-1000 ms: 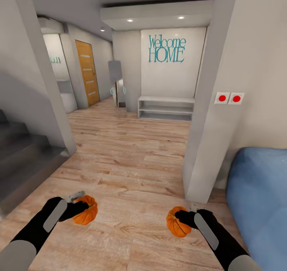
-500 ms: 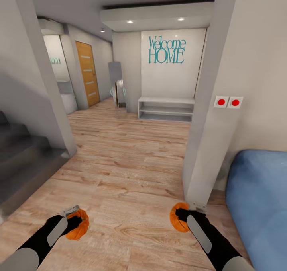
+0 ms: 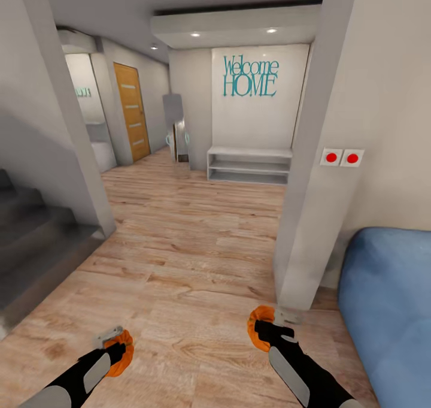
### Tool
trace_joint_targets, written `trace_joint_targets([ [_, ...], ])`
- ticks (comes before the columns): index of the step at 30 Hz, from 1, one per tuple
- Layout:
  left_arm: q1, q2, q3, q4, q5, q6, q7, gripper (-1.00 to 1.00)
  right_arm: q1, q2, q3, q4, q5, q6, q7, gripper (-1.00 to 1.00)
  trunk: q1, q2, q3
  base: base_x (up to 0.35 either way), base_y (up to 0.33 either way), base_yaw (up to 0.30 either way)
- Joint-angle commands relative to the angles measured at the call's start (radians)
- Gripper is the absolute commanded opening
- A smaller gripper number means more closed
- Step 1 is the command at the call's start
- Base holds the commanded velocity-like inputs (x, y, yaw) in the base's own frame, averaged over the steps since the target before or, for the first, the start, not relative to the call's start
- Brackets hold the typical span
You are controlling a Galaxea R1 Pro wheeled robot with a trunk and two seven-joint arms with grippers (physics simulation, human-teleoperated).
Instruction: Place each of the two pumpkins and all three candles from the living room inside a cabinet in the living room (use any cabinet), then make sure every cabinet is closed, and position the cauldron so it is next to a table in the living room.
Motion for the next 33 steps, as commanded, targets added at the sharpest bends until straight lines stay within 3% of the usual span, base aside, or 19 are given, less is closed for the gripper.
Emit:
trace_joint_targets([
  [1, 0.0, -0.001, -0.009, 0.004, 0.005, -0.003, 0.007, -1.0, 0.0, -0.001, 0.006, 0.013, -0.001, -0.011, -0.006, -1.0, 0.0, -0.001, -0.001, 0.0, 0.0, 0.0],
  [5, 0.0, -0.004, -0.01, 0.014, 0.005, -0.017, 0.006, -1.0, 0.001, -0.001, 0.007, 0.044, 0.0, -0.042, -0.001, -1.0, 0.0, -0.001, -0.001, 0.0, 0.0, 0.0],
  [11, 0.001, -0.005, -0.012, 0.016, 0.007, -0.02, 0.006, -1.0, 0.003, -0.001, 0.008, 0.047, 0.0, -0.048, 0.001, -1.0, -0.023, 0.041, 0.018, 0.0, 0.0, 0.0],
  [19, 0.001, -0.037, -0.016, 0.064, 0.003, -0.076, 0.007, -1.0, 0.005, -0.001, 0.008, 0.047, -0.003, -0.047, 0.001, -1.0, -0.054, 0.097, 0.037, 0.0, 0.0, 0.0],
  [33, 0.001, -0.04, -0.018, 0.066, 0.005, -0.083, 0.007, -1.0, 0.005, 0.001, 0.009, 0.047, -0.007, -0.042, 0.003, -1.0, -0.107, 0.195, 0.058, 0.0, 0.0, 0.0],
])
